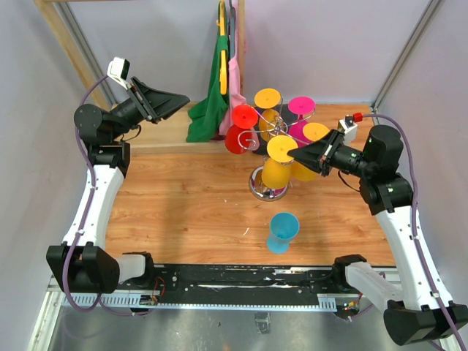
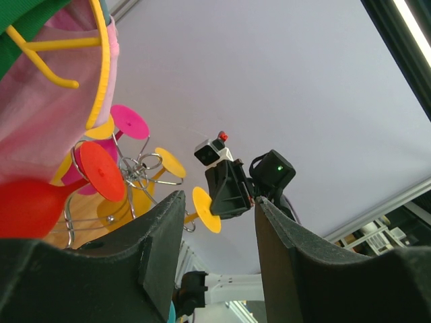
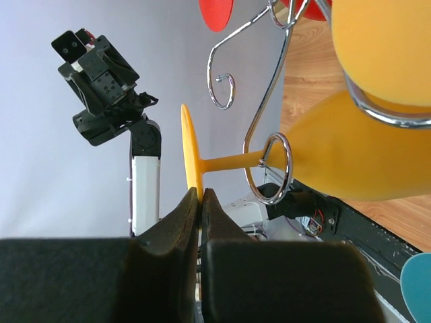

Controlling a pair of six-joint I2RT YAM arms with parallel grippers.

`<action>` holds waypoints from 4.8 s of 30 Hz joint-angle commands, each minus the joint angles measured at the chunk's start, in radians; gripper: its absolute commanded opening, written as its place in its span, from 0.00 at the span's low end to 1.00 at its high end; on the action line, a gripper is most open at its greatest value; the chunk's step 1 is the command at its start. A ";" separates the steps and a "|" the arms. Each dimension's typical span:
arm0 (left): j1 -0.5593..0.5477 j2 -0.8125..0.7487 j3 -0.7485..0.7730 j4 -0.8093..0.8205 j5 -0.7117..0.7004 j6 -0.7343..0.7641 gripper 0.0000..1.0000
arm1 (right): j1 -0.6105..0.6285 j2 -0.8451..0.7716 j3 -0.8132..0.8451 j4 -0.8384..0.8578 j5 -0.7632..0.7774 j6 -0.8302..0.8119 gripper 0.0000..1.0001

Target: Place the wine glass upside down on the wine glass rack

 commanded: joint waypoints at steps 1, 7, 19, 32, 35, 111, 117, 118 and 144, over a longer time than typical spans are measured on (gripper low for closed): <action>0.007 -0.027 0.007 0.002 0.000 0.017 0.50 | -0.017 -0.039 -0.013 -0.006 -0.006 -0.027 0.01; 0.007 -0.035 0.006 -0.003 0.000 0.018 0.51 | -0.022 -0.110 -0.038 -0.053 0.058 -0.028 0.01; 0.007 -0.046 -0.004 -0.006 -0.002 0.016 0.50 | -0.030 -0.145 -0.063 -0.122 0.179 -0.055 0.01; 0.007 -0.046 -0.003 -0.009 0.001 0.019 0.50 | -0.038 -0.103 -0.052 -0.194 0.222 -0.107 0.06; 0.006 -0.043 -0.001 -0.009 0.001 0.020 0.50 | -0.042 -0.109 -0.061 -0.197 0.214 -0.116 0.16; -0.099 -0.064 0.162 -0.811 -0.279 0.683 0.50 | 0.413 0.005 -0.185 -0.612 0.664 -0.677 0.39; -0.099 -0.067 0.162 -0.813 -0.273 0.680 0.50 | 0.429 -0.006 -0.239 -0.594 0.677 -0.664 0.27; -0.099 -0.067 0.162 -0.813 -0.273 0.680 0.50 | 0.432 -0.010 -0.242 -0.595 0.681 -0.660 0.27; -0.099 -0.064 0.239 -0.886 -0.326 0.707 0.52 | 0.467 -0.168 0.125 -0.564 0.372 -0.668 0.01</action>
